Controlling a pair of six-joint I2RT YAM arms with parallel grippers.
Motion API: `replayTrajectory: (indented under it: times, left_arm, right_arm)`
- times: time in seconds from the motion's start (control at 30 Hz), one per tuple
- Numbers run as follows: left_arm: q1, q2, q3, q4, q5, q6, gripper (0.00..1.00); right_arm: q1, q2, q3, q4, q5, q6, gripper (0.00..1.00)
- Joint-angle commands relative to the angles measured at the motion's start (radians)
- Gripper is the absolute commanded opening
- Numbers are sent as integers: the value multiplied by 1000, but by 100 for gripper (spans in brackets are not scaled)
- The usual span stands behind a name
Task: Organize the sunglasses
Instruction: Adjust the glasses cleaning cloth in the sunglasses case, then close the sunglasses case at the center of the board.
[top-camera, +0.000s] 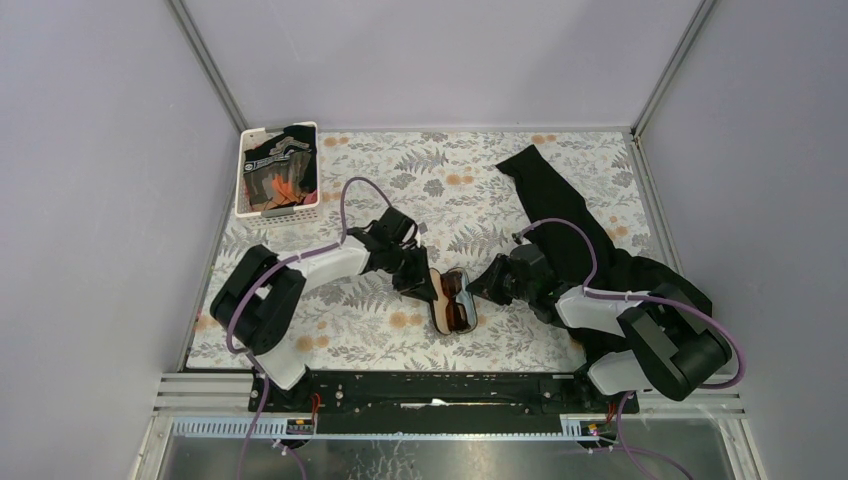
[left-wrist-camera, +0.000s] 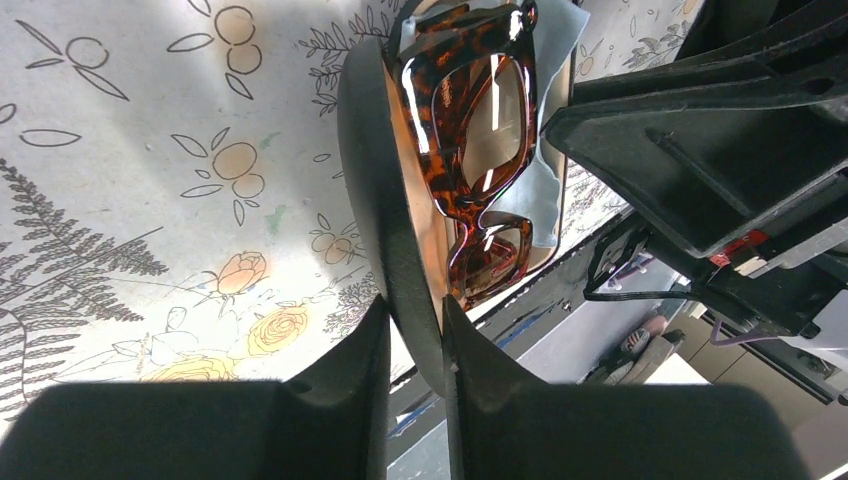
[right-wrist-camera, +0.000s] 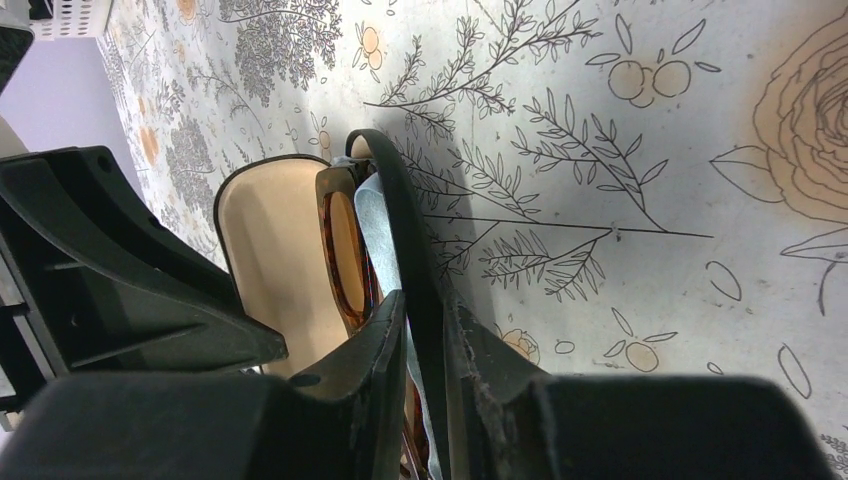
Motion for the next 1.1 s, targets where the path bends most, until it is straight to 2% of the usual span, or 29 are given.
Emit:
replayTrajectory:
  times: [0.0, 0.43, 1.07]
  left_arm:
    - [-77, 62, 62, 145, 43, -14, 14]
    - [-125, 139, 170, 92, 27, 3, 14]
    - [-204, 231, 363, -101, -99, 76, 13]
  right_arm:
    - [26, 21, 15, 39, -70, 27, 17]
    - [67, 17, 13, 44, -59, 31, 16]
    - [123, 7, 27, 36, -34, 47, 16]
